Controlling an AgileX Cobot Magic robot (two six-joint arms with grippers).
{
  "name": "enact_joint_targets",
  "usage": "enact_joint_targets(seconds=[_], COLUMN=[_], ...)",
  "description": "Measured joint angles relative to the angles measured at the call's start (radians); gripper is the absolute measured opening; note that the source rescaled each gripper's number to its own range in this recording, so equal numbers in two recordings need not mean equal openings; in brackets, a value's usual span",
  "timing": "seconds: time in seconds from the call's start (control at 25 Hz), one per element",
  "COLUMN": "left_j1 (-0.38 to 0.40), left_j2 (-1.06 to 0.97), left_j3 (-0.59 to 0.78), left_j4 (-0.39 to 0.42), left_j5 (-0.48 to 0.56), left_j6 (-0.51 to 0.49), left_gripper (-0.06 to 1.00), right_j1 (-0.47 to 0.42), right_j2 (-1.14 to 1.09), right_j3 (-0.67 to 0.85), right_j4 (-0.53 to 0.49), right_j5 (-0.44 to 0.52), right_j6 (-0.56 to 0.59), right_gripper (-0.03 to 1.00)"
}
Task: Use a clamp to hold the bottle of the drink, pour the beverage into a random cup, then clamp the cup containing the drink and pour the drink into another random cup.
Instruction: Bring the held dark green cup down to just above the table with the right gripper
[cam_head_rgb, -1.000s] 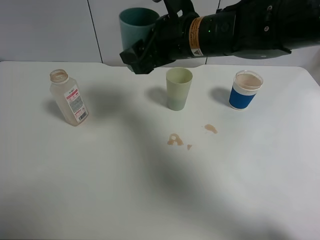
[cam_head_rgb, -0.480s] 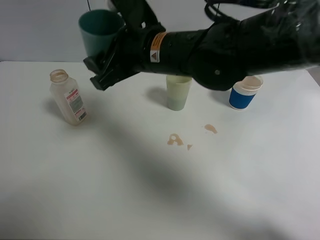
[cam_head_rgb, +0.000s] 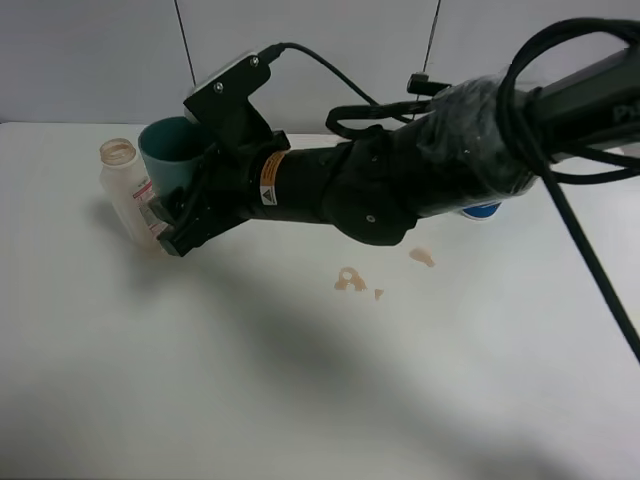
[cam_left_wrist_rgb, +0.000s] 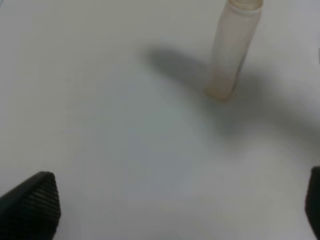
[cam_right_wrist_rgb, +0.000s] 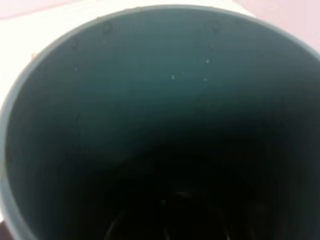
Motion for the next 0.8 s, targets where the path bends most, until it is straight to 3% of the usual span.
enact_joint_targets(seconds=[0.12,0.4,0.8], left_j1=[0.0,0.0,0.0], left_j2=[0.0,0.0,0.0], left_j3=[0.0,0.0,0.0], left_j4=[0.0,0.0,0.0], left_j5=[0.0,0.0,0.0], left_j6=[0.0,0.0,0.0], left_gripper=[1.0,1.0,1.0], right_j1=[0.01,0.02,0.021], right_j2=[0.017,0.022,0.022], right_j3=[0.05,0.243,0.361], right_j4=[0.018,0.183,0.243], right_j5=[-0.071,-0.298,-0.353], right_j6=[-0.032,-0.134,-0.149], right_gripper=[0.0,0.0,0.0])
